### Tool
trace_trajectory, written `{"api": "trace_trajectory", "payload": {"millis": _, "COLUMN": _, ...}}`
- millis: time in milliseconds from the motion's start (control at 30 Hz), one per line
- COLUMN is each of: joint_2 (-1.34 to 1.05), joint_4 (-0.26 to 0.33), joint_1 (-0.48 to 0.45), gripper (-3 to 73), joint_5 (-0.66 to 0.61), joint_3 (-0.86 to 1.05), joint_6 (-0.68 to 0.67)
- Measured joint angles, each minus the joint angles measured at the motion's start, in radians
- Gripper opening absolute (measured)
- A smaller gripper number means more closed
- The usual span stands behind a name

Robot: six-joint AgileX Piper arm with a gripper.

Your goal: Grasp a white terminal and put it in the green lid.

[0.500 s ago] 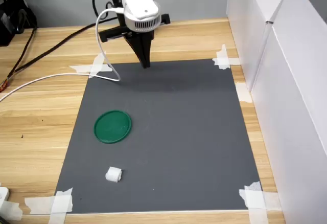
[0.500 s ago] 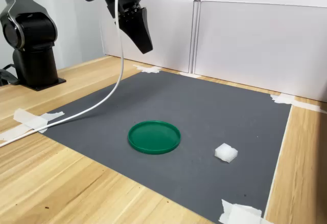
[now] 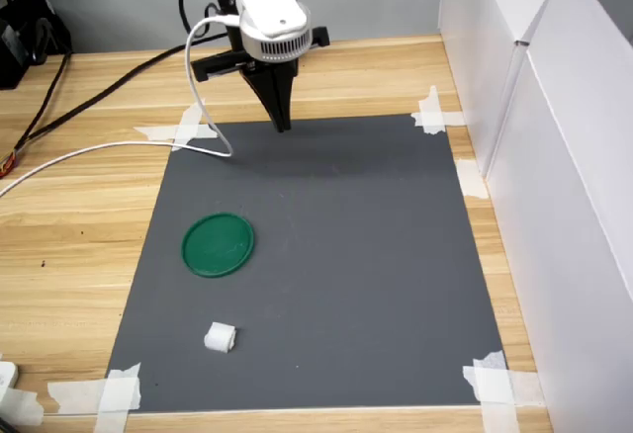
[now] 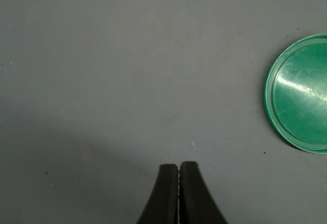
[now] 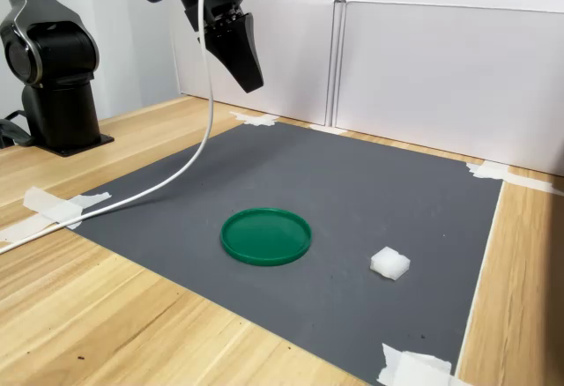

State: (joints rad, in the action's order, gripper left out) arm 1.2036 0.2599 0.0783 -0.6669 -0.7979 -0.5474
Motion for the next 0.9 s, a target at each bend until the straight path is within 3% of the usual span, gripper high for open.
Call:
{"api": "trace_trajectory", "payload": {"millis": 267, "joint_2": 0.010, "joint_4": 0.000, "joint_1": 0.000, "gripper": -1.7, "joint_5": -0.103, "joint_3": -0.128, "joint_6": -0.008}}
{"api": "trace_trajectory", "payload": {"millis": 633, "joint_2": 0.147, "joint_4": -0.028, "joint_1": -0.001, "gripper": -1.7, "joint_5": -0.247, "joint_3": -0.353, "joint_6": -0.134}}
{"api": "trace_trajectory", "payload": {"millis": 900, "joint_2": 0.259, "joint_4": 0.024, "joint_1": -0.143, "gripper": -1.3, "joint_5": -0.282, "joint_3": -0.443, "joint_6": -0.292}}
